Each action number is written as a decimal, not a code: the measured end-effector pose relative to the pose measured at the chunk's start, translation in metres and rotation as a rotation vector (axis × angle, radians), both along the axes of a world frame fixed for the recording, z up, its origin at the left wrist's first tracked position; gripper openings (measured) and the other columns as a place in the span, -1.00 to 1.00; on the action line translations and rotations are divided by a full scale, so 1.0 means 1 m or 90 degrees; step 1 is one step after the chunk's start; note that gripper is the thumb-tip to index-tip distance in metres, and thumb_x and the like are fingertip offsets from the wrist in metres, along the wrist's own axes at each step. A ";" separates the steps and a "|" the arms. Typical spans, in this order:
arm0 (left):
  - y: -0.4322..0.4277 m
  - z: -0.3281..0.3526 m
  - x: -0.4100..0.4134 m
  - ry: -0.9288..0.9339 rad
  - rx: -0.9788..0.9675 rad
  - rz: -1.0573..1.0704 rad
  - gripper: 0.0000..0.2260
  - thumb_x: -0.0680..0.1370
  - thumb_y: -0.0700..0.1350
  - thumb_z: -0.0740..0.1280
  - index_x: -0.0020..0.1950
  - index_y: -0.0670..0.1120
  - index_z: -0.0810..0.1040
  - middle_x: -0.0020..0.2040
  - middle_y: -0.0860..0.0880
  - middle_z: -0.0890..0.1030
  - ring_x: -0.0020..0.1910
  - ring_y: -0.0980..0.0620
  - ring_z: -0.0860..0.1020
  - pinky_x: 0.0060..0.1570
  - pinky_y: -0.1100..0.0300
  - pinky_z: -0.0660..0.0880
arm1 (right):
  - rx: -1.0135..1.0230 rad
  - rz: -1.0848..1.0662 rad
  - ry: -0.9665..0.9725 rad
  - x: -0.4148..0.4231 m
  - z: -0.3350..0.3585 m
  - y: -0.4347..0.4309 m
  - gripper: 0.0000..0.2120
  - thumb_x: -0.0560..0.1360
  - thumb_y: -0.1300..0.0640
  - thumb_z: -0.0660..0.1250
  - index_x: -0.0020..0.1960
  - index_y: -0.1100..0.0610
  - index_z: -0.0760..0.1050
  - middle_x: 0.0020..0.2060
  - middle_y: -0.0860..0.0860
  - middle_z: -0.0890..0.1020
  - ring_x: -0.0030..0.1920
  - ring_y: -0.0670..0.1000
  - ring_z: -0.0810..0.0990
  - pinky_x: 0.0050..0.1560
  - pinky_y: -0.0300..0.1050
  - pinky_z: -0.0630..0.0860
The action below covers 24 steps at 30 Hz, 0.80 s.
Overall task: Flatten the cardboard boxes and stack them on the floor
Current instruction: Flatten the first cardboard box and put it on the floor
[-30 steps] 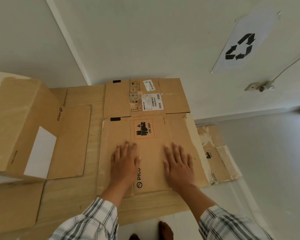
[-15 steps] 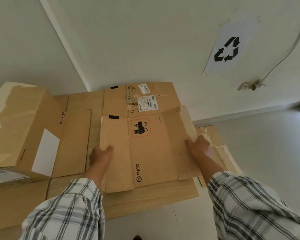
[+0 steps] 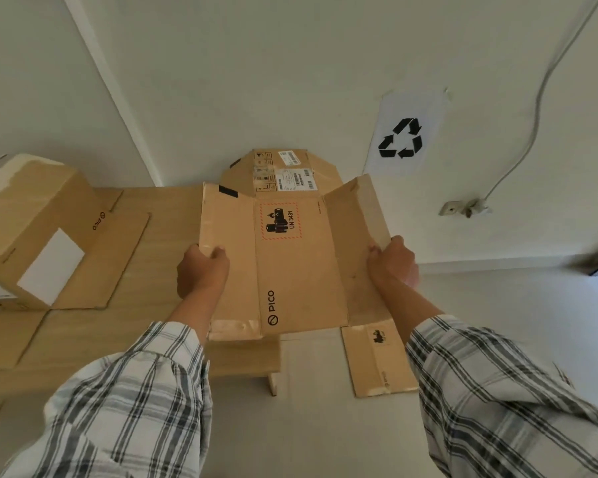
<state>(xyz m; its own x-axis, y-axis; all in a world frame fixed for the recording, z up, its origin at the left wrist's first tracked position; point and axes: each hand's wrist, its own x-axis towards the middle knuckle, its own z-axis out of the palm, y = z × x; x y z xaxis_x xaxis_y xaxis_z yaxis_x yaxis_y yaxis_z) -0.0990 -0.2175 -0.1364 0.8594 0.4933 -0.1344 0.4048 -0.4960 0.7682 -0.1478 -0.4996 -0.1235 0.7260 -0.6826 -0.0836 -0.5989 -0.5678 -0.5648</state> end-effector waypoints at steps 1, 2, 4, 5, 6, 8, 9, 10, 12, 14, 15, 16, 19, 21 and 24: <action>-0.019 0.004 -0.008 -0.006 -0.005 0.003 -0.72 0.56 0.07 0.31 0.11 -0.10 0.58 0.01 -0.13 0.66 -0.04 -0.20 0.62 0.01 -0.07 0.59 | -0.006 0.003 -0.002 -0.007 0.005 -0.019 -0.70 0.62 0.00 0.20 0.23 0.19 0.39 0.10 0.18 0.60 0.10 0.24 0.58 -0.09 -0.01 0.39; -0.037 0.007 -0.015 -0.010 -0.011 0.003 -0.72 0.55 0.07 0.31 0.11 -0.10 0.58 0.01 -0.13 0.66 -0.04 -0.21 0.62 0.02 -0.07 0.59 | -0.012 0.003 -0.003 -0.015 0.009 -0.037 -0.69 0.62 0.00 0.20 0.23 0.19 0.39 0.10 0.18 0.60 0.10 0.24 0.58 -0.09 -0.01 0.38; -0.075 0.010 -0.028 -0.012 -0.024 -0.005 -0.72 0.53 0.07 0.31 0.09 -0.09 0.58 0.00 -0.12 0.67 -0.05 -0.21 0.63 0.03 -0.10 0.59 | -0.020 -0.003 -0.003 -0.028 0.014 -0.075 -0.69 0.62 0.00 0.20 0.23 0.19 0.39 0.09 0.17 0.60 0.09 0.24 0.58 -0.08 0.00 0.39; -0.093 0.010 -0.033 -0.011 -0.032 -0.008 -0.73 0.52 0.06 0.31 0.08 -0.09 0.59 -0.01 -0.12 0.67 -0.06 -0.21 0.63 0.02 -0.10 0.60 | -0.022 -0.007 -0.003 -0.034 0.015 -0.093 -0.70 0.62 -0.01 0.20 0.23 0.19 0.39 0.09 0.17 0.60 0.09 0.23 0.58 -0.08 0.01 0.40; -0.111 0.009 -0.038 -0.010 -0.037 -0.012 -0.74 0.51 0.06 0.30 0.08 -0.08 0.59 -0.02 -0.12 0.67 -0.07 -0.20 0.63 0.02 -0.10 0.60 | -0.023 -0.010 -0.002 -0.040 0.014 -0.110 -0.70 0.62 0.00 0.20 0.22 0.19 0.40 0.09 0.17 0.60 0.09 0.23 0.58 -0.08 0.01 0.41; -0.147 0.004 -0.045 -0.003 -0.041 -0.026 -0.75 0.51 0.03 0.30 0.08 -0.09 0.59 -0.04 -0.10 0.66 -0.10 -0.19 0.61 -0.01 -0.05 0.60 | -0.021 -0.020 0.003 -0.050 0.010 -0.144 -0.71 0.62 0.01 0.19 0.21 0.19 0.40 0.08 0.17 0.60 0.08 0.24 0.58 -0.08 0.01 0.40; -0.165 0.000 -0.047 0.002 -0.041 -0.032 -0.75 0.51 0.02 0.29 0.08 -0.10 0.58 -0.05 -0.09 0.64 -0.11 -0.18 0.60 -0.04 -0.01 0.58 | -0.020 -0.026 0.006 -0.054 0.007 -0.161 -0.72 0.62 0.02 0.19 0.21 0.19 0.41 0.08 0.17 0.60 0.08 0.24 0.58 -0.08 0.01 0.40; -0.182 -0.006 -0.048 0.009 -0.042 -0.038 -0.76 0.52 0.00 0.29 0.08 -0.11 0.58 -0.07 -0.09 0.63 -0.13 -0.18 0.58 -0.09 0.03 0.55 | -0.016 -0.032 0.010 -0.056 0.001 -0.177 -0.73 0.61 0.02 0.19 0.20 0.19 0.41 0.08 0.16 0.60 0.08 0.24 0.58 -0.08 0.01 0.41; -0.217 -0.022 -0.048 0.026 -0.042 -0.060 -0.77 0.51 -0.02 0.29 0.06 -0.13 0.56 -0.10 -0.09 0.61 -0.17 -0.17 0.56 -0.18 0.06 0.49 | -0.011 -0.042 0.019 -0.059 -0.014 -0.211 -0.74 0.61 0.04 0.18 0.20 0.19 0.41 0.09 0.17 0.59 0.09 0.24 0.58 -0.08 0.01 0.40; -0.254 -0.047 -0.043 0.042 -0.046 -0.078 -0.79 0.50 -0.04 0.28 0.02 -0.14 0.54 -0.11 -0.11 0.60 -0.19 -0.16 0.55 -0.21 0.08 0.46 | -0.007 -0.056 0.036 -0.059 -0.035 -0.247 -0.74 0.61 0.05 0.17 0.20 0.18 0.42 0.09 0.17 0.59 0.09 0.24 0.57 -0.08 0.00 0.39; -0.268 -0.058 -0.041 0.050 -0.047 -0.086 -0.81 0.49 -0.04 0.28 -0.01 -0.14 0.53 -0.12 -0.11 0.60 -0.18 -0.17 0.56 -0.20 0.07 0.46 | -0.006 -0.061 0.041 -0.059 -0.045 -0.261 -0.74 0.61 0.06 0.17 0.20 0.18 0.42 0.09 0.17 0.60 0.09 0.24 0.57 -0.08 0.00 0.39; -0.276 -0.067 -0.041 0.057 -0.050 -0.090 -0.85 0.50 -0.05 0.28 -0.06 -0.11 0.51 -0.13 -0.10 0.60 -0.18 -0.17 0.55 -0.19 0.07 0.48 | -0.004 -0.063 0.051 -0.060 -0.055 -0.269 -0.74 0.61 0.06 0.17 0.21 0.18 0.42 0.08 0.17 0.60 0.08 0.24 0.57 -0.08 0.00 0.39; -0.320 -0.113 -0.034 0.074 -0.055 -0.098 -0.92 0.51 -0.06 0.28 -0.15 -0.05 0.49 -0.17 -0.09 0.59 -0.19 -0.16 0.55 -0.15 0.07 0.49 | -0.001 -0.071 0.078 -0.055 -0.096 -0.311 -0.75 0.61 0.07 0.16 0.20 0.19 0.42 0.07 0.18 0.60 0.07 0.24 0.58 -0.09 0.00 0.40; -0.343 -0.148 -0.029 0.095 -0.051 -0.099 -0.84 0.51 -0.04 0.28 -0.06 -0.11 0.56 -0.15 -0.10 0.61 -0.22 -0.14 0.54 -0.21 0.10 0.46 | 0.003 -0.073 0.097 -0.051 -0.129 -0.335 -0.75 0.60 0.08 0.17 0.20 0.20 0.42 0.07 0.18 0.61 0.06 0.24 0.59 -0.10 -0.01 0.40; -0.371 -0.205 -0.023 0.108 -0.051 -0.092 -0.81 0.52 -0.05 0.29 -0.01 -0.14 0.60 -0.20 -0.07 0.58 -0.27 -0.10 0.51 -0.25 0.14 0.40 | 0.016 -0.055 0.108 -0.043 -0.186 -0.365 -0.74 0.60 0.10 0.18 0.22 0.21 0.43 0.08 0.19 0.61 0.06 0.22 0.60 -0.08 -0.01 0.44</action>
